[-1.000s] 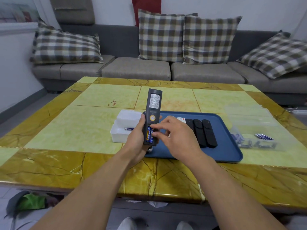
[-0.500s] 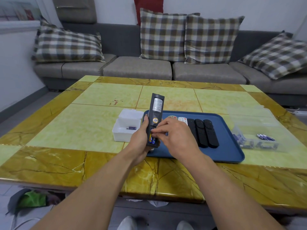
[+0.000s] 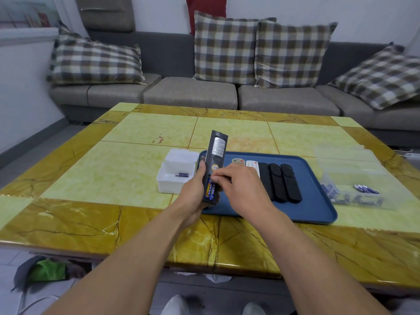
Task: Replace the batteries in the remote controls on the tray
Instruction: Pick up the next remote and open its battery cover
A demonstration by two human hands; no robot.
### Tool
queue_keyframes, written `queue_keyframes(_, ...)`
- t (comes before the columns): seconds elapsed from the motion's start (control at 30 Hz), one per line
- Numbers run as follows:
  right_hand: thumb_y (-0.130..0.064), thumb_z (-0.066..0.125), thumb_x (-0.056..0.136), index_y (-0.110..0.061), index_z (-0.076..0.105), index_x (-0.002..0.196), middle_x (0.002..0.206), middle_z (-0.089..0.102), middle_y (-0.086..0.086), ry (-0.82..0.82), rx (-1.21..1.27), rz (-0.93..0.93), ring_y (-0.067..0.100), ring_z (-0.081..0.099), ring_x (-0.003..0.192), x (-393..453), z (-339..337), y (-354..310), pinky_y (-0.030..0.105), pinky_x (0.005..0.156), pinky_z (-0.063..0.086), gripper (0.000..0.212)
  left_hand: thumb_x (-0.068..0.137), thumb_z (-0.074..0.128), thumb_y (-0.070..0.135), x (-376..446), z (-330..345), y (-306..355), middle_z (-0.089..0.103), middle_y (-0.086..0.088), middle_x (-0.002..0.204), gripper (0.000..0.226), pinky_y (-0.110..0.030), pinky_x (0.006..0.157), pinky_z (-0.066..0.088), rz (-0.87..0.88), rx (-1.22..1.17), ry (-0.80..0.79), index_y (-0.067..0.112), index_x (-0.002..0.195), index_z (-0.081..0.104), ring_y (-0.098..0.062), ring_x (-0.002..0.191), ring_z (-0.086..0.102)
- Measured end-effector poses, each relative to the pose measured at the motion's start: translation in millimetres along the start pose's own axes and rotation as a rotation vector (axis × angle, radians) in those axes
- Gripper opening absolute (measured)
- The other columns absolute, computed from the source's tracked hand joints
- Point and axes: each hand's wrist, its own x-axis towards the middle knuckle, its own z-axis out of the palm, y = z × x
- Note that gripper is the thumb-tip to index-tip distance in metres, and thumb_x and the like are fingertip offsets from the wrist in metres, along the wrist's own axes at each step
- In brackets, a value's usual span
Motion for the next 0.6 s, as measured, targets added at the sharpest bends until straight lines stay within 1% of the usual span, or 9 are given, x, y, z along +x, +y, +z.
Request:
queue_keyframes(0.07, -0.024, 0.066, 0.094, -0.022, 0.078, 0.094, 0.088, 0.072, -0.004, 0.026, 0.061, 0.022, 0.011, 0.064, 0.081, -1.7, 2.4, -1.2, 0.03, 0.077, 0.053, 0.012, 0.1, 0.043, 0.059, 1.2, -1.3, -0.1, 0.067, -0.01, 0.071, 0.055, -0.032, 0.061, 0.04, -0.003, 0.004, 0.001, 0.013, 0.098, 0.072, -0.023, 0.062, 0.055)
queue_keyframes(0.1, -0.024, 0.069, 0.092, -0.023, 0.078, 0.092, 0.085, 0.073, -0.007, 0.038, 0.11, 0.047, 0.006, 0.066, 0.078, -2.5, 3.5, -2.3, 0.027, 0.075, 0.055, 0.009, 0.1, 0.042, 0.06, 2.0, -1.2, -0.6, 0.068, -0.012, 0.076, 0.056, -0.033, 0.063, 0.042, -0.006, 0.014, -0.003, 0.012, 0.099, 0.073, -0.025, 0.067, 0.057)
queue_keyframes(0.17, -0.022, 0.076, 0.087, -0.024, 0.076, 0.087, 0.078, 0.072, -0.012, 0.036, 0.217, 0.108, -0.002, 0.066, 0.072, -4.4, 4.8, -5.1, 0.014, 0.068, 0.052, 0.002, 0.1, 0.042, 0.061, 2.3, 1.4, -1.2, 0.071, -0.017, 0.089, 0.059, -0.038, 0.071, 0.047, -0.015, 0.029, -0.01, 0.011, 0.102, 0.074, -0.029, 0.082, 0.06)
queue_keyframes(0.23, -0.02, 0.08, 0.083, -0.024, 0.075, 0.085, 0.076, 0.072, -0.013, 0.031, 0.26, 0.144, -0.005, 0.064, 0.069, -5.7, 5.8, -6.9, 0.007, 0.063, 0.046, 0.006, 0.101, 0.04, 0.059, 2.4, 3.0, -0.8, 0.074, -0.016, 0.098, 0.058, -0.044, 0.083, 0.049, -0.023, 0.003, -0.016, 0.012, 0.104, 0.074, -0.03, 0.092, 0.062)
queue_keyframes(0.33, -0.021, 0.081, 0.081, -0.026, 0.073, 0.092, 0.08, 0.073, -0.012, 0.025, 0.271, 0.19, -0.001, 0.064, 0.069, -5.6, 4.7, -6.0, 0.012, 0.063, 0.05, 0.015, 0.103, 0.032, 0.059, 3.4, 2.0, -0.4, 0.074, -0.017, 0.112, 0.058, -0.053, 0.098, 0.048, -0.031, -0.033, -0.042, 0.018, 0.112, 0.072, -0.032, 0.103, 0.064)
queue_keyframes(0.37, -0.021, 0.082, 0.08, -0.027, 0.072, 0.095, 0.081, 0.073, -0.011, 0.022, 0.28, 0.21, -0.001, 0.065, 0.069, -5.7, 4.8, -5.6, 0.015, 0.064, 0.053, 0.019, 0.103, 0.03, 0.06, 3.7, 1.5, -0.2, 0.071, -0.02, 0.118, 0.059, -0.054, 0.098, 0.047, -0.037, -0.039, -0.051, 0.019, 0.116, 0.071, -0.032, 0.104, 0.063)
queue_keyframes(0.43, -0.019, 0.082, 0.08, -0.026, 0.071, 0.097, 0.081, 0.074, -0.009, 0.028, 0.302, 0.247, 0.001, 0.067, 0.069, -6.2, 6.0, -5.1, 0.021, 0.067, 0.056, 0.022, 0.103, 0.028, 0.061, 4.8, 0.5, -0.3, 0.068, -0.021, 0.123, 0.061, -0.051, 0.096, 0.047, -0.054, -0.044, -0.065, 0.019, 0.123, 0.068, -0.032, 0.105, 0.061)
queue_keyframes(0.5, -0.017, 0.082, 0.08, -0.025, 0.072, 0.095, 0.08, 0.074, -0.008, 0.048, 0.305, 0.276, 0.002, 0.067, 0.07, -6.7, 8.4, -4.6, 0.022, 0.068, 0.056, 0.02, 0.103, 0.027, 0.062, 5.6, 0.0, -1.1, 0.069, -0.019, 0.124, 0.063, -0.051, 0.098, 0.045, -0.078, -0.055, -0.085, 0.019, 0.127, 0.067, -0.031, 0.105, 0.058)
queue_keyframes(0.6, -0.015, 0.081, 0.08, -0.023, 0.074, 0.088, 0.078, 0.073, -0.008, 0.068, 0.316, 0.324, 0.005, 0.068, 0.07, -6.4, 9.4, -3.8, 0.025, 0.069, 0.058, 0.014, 0.101, 0.028, 0.065, 8.2, 0.5, -3.2, 0.065, -0.021, 0.119, 0.068, -0.046, 0.088, 0.043, -0.097, -0.054, -0.091, 0.015, 0.129, 0.064, -0.029, 0.098, 0.051)
